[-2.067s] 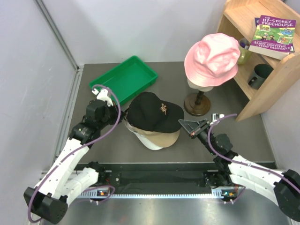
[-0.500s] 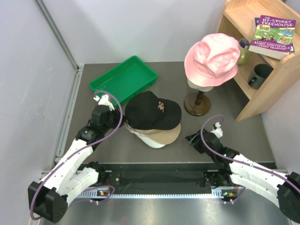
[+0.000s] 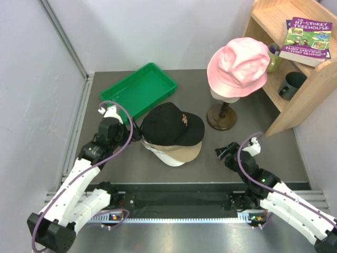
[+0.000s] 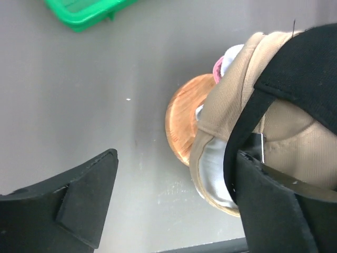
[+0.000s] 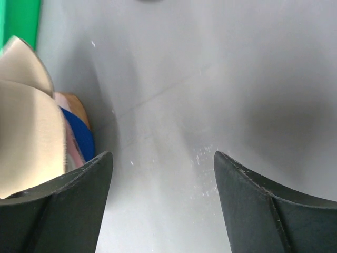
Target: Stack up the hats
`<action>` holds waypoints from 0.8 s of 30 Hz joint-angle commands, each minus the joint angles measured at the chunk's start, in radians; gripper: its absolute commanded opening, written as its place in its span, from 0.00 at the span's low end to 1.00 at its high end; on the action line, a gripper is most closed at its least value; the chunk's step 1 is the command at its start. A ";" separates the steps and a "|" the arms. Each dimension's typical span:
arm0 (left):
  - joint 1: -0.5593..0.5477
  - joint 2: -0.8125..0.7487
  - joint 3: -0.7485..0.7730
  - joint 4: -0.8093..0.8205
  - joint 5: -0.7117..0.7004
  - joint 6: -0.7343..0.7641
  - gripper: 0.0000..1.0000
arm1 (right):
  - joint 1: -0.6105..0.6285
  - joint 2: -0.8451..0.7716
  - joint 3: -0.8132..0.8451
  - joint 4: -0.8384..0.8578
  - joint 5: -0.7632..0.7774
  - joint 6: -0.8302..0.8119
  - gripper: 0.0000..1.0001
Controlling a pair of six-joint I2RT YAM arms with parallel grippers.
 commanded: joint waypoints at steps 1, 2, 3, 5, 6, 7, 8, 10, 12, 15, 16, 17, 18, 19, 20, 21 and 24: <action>0.005 -0.075 0.063 -0.095 -0.095 0.009 0.96 | -0.002 -0.089 0.088 -0.137 0.120 -0.074 0.78; 0.005 -0.087 0.063 -0.113 -0.138 0.008 0.98 | -0.004 -0.123 0.101 -0.175 0.132 -0.080 0.77; 0.007 -0.098 0.064 -0.141 -0.155 0.008 0.99 | -0.004 -0.138 0.109 -0.194 0.143 -0.088 0.78; 0.005 -0.126 0.061 -0.175 -0.205 0.002 0.99 | -0.002 -0.180 0.130 -0.243 0.172 -0.097 0.78; 0.007 -0.132 0.061 -0.208 -0.219 -0.004 0.99 | -0.004 -0.192 0.137 -0.255 0.180 -0.100 0.78; 0.007 -0.149 0.060 -0.221 -0.227 -0.009 0.99 | -0.004 -0.204 0.141 -0.266 0.194 -0.108 0.78; 0.005 -0.158 0.058 -0.228 -0.233 -0.015 0.99 | -0.004 -0.223 0.150 -0.275 0.197 -0.111 0.78; 0.005 -0.179 0.049 -0.241 -0.236 -0.029 0.99 | -0.002 -0.240 0.155 -0.295 0.206 -0.111 0.78; 0.007 -0.201 0.040 -0.230 -0.204 -0.021 0.99 | -0.004 -0.252 0.155 -0.304 0.211 -0.113 0.78; 0.005 -0.228 0.021 -0.196 -0.152 -0.009 0.99 | -0.004 -0.254 0.152 -0.300 0.206 -0.110 0.78; 0.005 -0.235 0.014 -0.178 -0.144 -0.009 0.99 | -0.004 -0.255 0.151 -0.291 0.197 -0.111 0.78; 0.005 -0.238 0.012 -0.170 -0.137 -0.007 0.99 | -0.004 -0.255 0.146 -0.283 0.195 -0.111 0.78; 0.005 -0.242 0.009 -0.160 -0.127 -0.006 0.99 | -0.004 -0.254 0.146 -0.278 0.189 -0.113 0.78; 0.005 -0.241 0.008 -0.150 -0.106 -0.004 0.99 | -0.004 -0.254 0.144 -0.265 0.182 -0.117 0.78; 0.005 -0.239 0.008 -0.132 -0.092 -0.003 0.99 | -0.004 -0.254 0.141 -0.258 0.180 -0.120 0.78; 0.005 -0.233 0.008 -0.120 -0.080 -0.004 0.99 | -0.004 -0.254 0.143 -0.254 0.177 -0.120 0.78; 0.005 -0.226 0.005 -0.072 -0.032 -0.007 0.99 | -0.004 -0.252 0.141 -0.245 0.168 -0.125 0.78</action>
